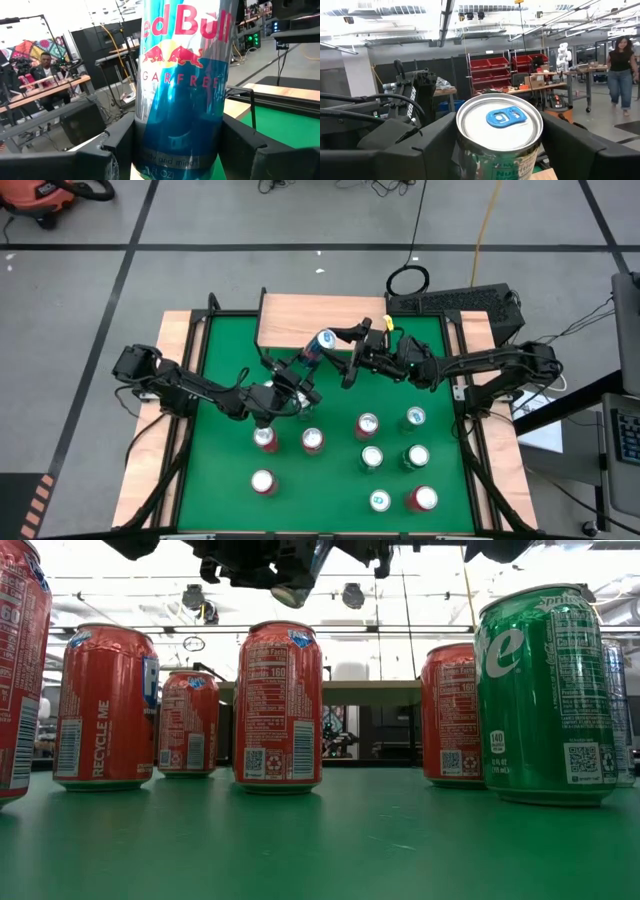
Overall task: Place canned beverage on shelf
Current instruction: Put the blue soda can on the shelf
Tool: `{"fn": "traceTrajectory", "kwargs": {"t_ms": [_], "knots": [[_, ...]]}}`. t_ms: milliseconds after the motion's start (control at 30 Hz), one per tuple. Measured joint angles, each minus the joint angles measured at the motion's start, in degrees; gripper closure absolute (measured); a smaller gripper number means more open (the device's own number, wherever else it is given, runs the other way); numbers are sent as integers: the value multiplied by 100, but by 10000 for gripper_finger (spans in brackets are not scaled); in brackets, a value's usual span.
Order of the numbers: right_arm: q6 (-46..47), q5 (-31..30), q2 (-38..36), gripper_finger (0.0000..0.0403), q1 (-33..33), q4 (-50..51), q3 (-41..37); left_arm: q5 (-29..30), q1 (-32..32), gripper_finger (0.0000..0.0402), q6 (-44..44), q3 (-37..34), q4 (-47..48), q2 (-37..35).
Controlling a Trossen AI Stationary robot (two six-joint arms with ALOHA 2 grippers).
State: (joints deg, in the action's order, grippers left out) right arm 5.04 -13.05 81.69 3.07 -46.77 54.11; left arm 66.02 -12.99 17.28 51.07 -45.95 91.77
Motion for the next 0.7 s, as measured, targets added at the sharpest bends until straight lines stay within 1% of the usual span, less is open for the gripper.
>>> {"fn": "traceTrajectory", "kwargs": {"t_ms": [167, 500, 567, 700], "knots": [[12, 6, 0, 157, 38, 18, 0, -13, 0, 191, -31, 0, -11, 0], [46, 24, 0, 158, 140, 25, 0, -87, 4, 191, -49, 0, -20, 0], [162, -10, 0, 150, 140, 40, 0, -83, 2, 191, -53, 0, -26, 0], [220, -54, -2, 119, 143, 87, 1, -18, 8, 191, -40, -2, -79, 2]]}}
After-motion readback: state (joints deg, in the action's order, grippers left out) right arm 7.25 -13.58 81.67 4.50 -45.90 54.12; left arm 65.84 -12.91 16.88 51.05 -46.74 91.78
